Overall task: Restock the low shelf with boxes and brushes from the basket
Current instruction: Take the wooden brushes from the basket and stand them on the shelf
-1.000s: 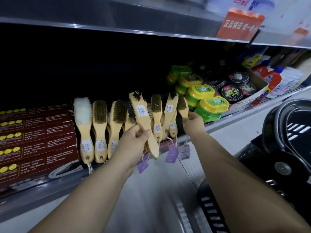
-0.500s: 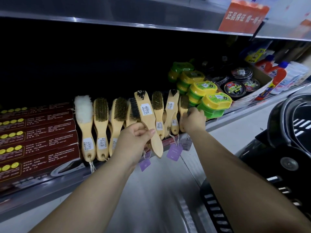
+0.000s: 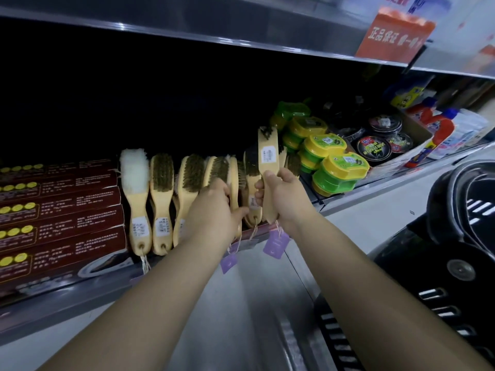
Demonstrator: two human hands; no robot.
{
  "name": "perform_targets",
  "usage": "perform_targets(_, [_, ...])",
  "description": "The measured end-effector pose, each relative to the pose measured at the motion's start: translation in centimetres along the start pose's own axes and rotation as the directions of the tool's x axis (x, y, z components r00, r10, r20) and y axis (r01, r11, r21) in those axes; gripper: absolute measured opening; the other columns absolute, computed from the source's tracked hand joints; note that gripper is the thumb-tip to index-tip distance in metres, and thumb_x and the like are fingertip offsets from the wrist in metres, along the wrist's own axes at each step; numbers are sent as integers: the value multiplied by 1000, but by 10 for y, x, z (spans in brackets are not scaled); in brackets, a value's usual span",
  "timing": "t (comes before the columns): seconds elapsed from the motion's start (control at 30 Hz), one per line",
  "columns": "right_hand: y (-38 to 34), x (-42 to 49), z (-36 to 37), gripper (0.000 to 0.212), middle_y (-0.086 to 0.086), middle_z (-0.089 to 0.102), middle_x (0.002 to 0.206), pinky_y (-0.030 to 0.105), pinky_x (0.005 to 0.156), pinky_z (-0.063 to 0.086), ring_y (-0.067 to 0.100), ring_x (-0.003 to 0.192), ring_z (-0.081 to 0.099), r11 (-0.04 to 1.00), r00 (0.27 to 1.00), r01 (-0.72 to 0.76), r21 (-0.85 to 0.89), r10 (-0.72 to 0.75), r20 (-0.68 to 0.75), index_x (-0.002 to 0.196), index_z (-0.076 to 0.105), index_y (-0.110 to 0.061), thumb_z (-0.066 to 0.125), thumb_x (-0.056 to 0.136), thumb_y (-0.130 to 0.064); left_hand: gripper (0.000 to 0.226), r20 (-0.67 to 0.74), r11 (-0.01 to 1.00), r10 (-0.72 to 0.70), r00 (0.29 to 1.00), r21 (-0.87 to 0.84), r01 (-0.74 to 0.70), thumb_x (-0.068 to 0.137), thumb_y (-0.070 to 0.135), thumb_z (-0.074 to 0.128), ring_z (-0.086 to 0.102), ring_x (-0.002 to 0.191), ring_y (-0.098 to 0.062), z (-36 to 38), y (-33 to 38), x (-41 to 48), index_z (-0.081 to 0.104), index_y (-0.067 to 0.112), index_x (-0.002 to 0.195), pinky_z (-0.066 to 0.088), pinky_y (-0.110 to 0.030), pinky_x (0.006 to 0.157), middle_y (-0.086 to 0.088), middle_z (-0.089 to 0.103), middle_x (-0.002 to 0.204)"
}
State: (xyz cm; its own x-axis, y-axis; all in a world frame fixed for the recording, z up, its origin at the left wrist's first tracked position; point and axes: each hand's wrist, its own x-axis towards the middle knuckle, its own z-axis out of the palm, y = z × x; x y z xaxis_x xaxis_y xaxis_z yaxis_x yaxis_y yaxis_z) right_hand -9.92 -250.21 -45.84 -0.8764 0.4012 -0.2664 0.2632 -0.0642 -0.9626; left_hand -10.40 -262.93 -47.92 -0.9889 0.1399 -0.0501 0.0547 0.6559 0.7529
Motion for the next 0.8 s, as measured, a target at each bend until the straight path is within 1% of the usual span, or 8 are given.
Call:
perform_targets(0.17, [21, 0, 0, 14, 3, 61, 73, 28, 60, 48, 17, 63, 55, 992, 992, -123, -37, 124, 27, 107, 52, -6, 44, 99, -14, 33, 8, 999, 20, 1000, 42, -21, 76, 37, 74, 55, 81, -15, 6, -12, -5, 55, 16, 94, 42, -27, 65, 4, 61, 87])
perform_targets(0.3, [31, 4, 7, 30, 8, 61, 83, 40, 70, 52, 22, 72, 57, 956, 999, -53, -289, 51, -13, 109, 52, -8, 65, 84, -14, 21, -139, 996, 84, 987, -26, -89, 77, 27, 75, 55, 77, -12, 2, -16, -1, 64, 16, 91, 36, -21, 59, 9, 55, 80])
perform_targets(0.4, [31, 7, 16, 31, 3, 59, 73, 34, 58, 47, 19, 62, 54, 928, 1000, 7, -371, -3, 10, 90, 51, -16, 77, 73, -18, 26, -218, 990, 142, 966, 34, -138, 78, 14, 73, 54, 84, -17, -5, -25, 4, 63, 13, 101, 38, -24, 68, 3, 50, 96])
perform_targets(0.47, [31, 7, 24, 37, 5, 63, 77, 31, 55, 47, 19, 65, 59, 898, 1000, 10, -441, -8, 7, 92, 51, -15, 80, 69, -21, 35, -183, 981, 173, 968, 115, -153, 78, 13, 73, 56, 89, -24, -8, -28, 6, 59, 12, 110, 43, -32, 72, -5, 52, 109])
perform_targets(0.53, [33, 8, 31, 44, 9, 66, 88, 35, 65, 55, 24, 77, 64, 858, 1000, 16, -513, -23, -7, 101, 52, -11, 78, 67, -21, 43, -148, 966, 198, 969, 195, -168, 79, 13, 72, 58, 90, -29, -9, -27, 7, 52, 12, 117, 47, -38, 73, -8, 52, 117])
perform_targets(0.6, [32, 8, 33, 36, 8, 65, 86, 32, 64, 55, 23, 74, 63, 887, 1000, 10, -462, -22, -20, 97, 55, -11, 76, 67, -14, 46, -137, 954, 221, 965, 235, -185, 81, 11, 69, 59, 88, -31, -10, -27, 8, 46, 13, 121, 46, -40, 68, -10, 51, 120])
perform_targets(0.7, [24, 6, 28, 21, 3, 57, 63, 16, 44, 43, 10, 47, 52, 955, 999, -39, -294, 41, 0, 80, 58, -10, 75, 70, -4, 45, -170, 950, 224, 960, 259, -176, 83, 7, 65, 53, 78, -30, -13, -31, 10, 44, 14, 121, 37, -34, 58, -12, 47, 123])
perform_targets(0.8, [20, 6, 23, 24, 4, 53, 58, 24, 50, 43, 13, 48, 46, 958, 994, -81, -276, 99, 53, 80, 59, -6, 80, 70, -8, 45, -227, 932, 279, 933, 297, -207, 81, 4, 66, 46, 80, -25, -15, -40, 12, 48, 15, 121, 33, -30, 57, -13, 43, 119])
